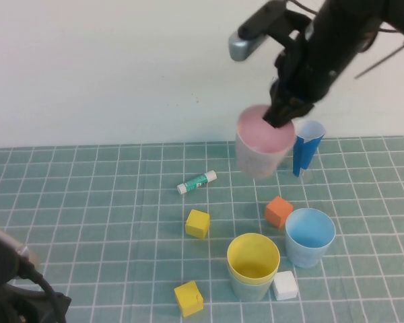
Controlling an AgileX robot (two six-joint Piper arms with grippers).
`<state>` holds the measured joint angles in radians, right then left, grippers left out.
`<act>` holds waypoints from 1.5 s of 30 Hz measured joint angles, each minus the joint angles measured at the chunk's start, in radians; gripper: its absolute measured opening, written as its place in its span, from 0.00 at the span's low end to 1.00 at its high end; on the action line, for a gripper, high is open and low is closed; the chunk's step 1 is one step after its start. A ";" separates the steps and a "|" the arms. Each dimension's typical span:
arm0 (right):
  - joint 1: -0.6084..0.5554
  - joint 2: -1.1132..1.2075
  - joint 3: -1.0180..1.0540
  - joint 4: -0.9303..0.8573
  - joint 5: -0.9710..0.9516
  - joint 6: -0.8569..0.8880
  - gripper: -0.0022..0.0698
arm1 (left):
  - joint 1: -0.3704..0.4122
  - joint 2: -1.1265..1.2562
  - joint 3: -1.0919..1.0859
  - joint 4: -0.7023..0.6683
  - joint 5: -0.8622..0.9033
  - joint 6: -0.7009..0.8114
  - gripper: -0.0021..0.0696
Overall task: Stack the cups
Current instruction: Place the pink cup on the blue cup, then pick up the blue cup
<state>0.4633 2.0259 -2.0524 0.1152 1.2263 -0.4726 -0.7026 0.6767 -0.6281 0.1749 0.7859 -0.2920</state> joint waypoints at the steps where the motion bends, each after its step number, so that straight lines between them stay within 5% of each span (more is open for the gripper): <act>1: 0.000 -0.027 0.047 0.000 0.002 -0.001 0.05 | 0.000 0.000 0.000 0.000 0.000 0.000 0.03; 11: -0.064 -0.158 0.544 -0.002 -0.191 0.028 0.05 | 0.000 0.000 0.000 -0.001 -0.004 0.000 0.03; 28: -0.177 -0.058 0.568 0.059 -0.302 0.033 0.06 | 0.000 0.000 0.000 -0.001 -0.035 0.000 0.03; 31: -0.177 -0.047 0.568 0.069 -0.315 0.028 0.13 | 0.000 0.000 0.000 -0.001 -0.036 0.000 0.03; 39: -0.177 -0.045 0.568 0.073 -0.315 0.046 0.58 | 0.000 0.000 0.000 -0.001 -0.036 0.000 0.03; 45: -0.177 -0.012 0.568 0.073 -0.313 0.068 0.63 | 0.000 0.000 0.000 0.007 -0.036 -0.002 0.03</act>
<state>0.2868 2.0142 -1.4844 0.1886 0.9138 -0.4044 -0.7026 0.6767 -0.6281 0.1816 0.7497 -0.2942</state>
